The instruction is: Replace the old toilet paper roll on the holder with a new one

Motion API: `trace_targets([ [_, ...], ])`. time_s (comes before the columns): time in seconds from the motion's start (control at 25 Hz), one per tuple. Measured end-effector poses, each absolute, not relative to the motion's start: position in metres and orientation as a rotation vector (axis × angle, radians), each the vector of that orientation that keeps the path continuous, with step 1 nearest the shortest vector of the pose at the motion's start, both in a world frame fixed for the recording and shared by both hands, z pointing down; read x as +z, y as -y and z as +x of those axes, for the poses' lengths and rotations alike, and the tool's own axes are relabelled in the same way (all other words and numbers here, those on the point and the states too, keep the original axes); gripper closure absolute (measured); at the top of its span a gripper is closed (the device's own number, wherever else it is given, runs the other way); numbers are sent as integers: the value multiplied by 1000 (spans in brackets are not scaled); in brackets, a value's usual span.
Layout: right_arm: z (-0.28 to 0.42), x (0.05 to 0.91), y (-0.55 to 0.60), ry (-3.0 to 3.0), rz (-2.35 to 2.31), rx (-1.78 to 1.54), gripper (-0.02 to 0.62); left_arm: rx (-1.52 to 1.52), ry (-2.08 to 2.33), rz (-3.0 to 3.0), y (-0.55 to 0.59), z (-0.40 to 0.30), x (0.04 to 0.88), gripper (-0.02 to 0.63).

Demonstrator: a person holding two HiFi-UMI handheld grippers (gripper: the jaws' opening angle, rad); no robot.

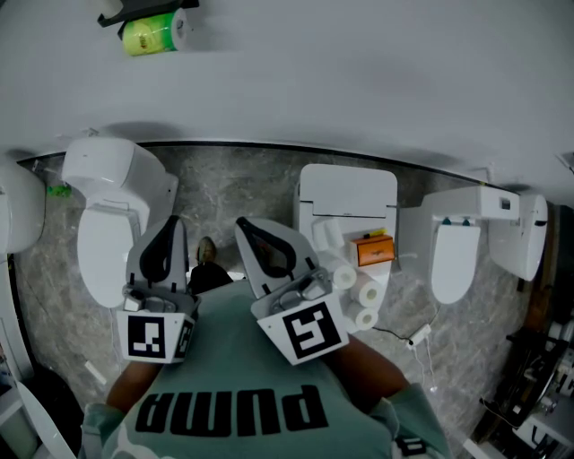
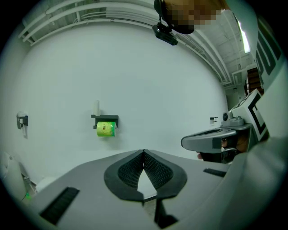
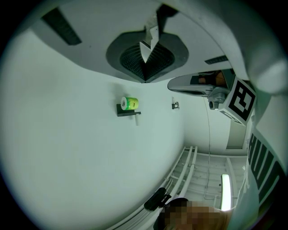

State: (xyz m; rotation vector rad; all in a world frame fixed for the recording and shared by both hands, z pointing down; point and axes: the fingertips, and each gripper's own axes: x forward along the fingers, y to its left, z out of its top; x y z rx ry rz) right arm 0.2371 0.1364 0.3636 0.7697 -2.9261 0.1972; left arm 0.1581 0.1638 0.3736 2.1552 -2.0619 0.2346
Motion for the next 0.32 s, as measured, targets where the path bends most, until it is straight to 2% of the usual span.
trace_targets([
  [0.32,240,364,-141,2935,760,198,592,231,2060,2156,-168,163,374,603],
])
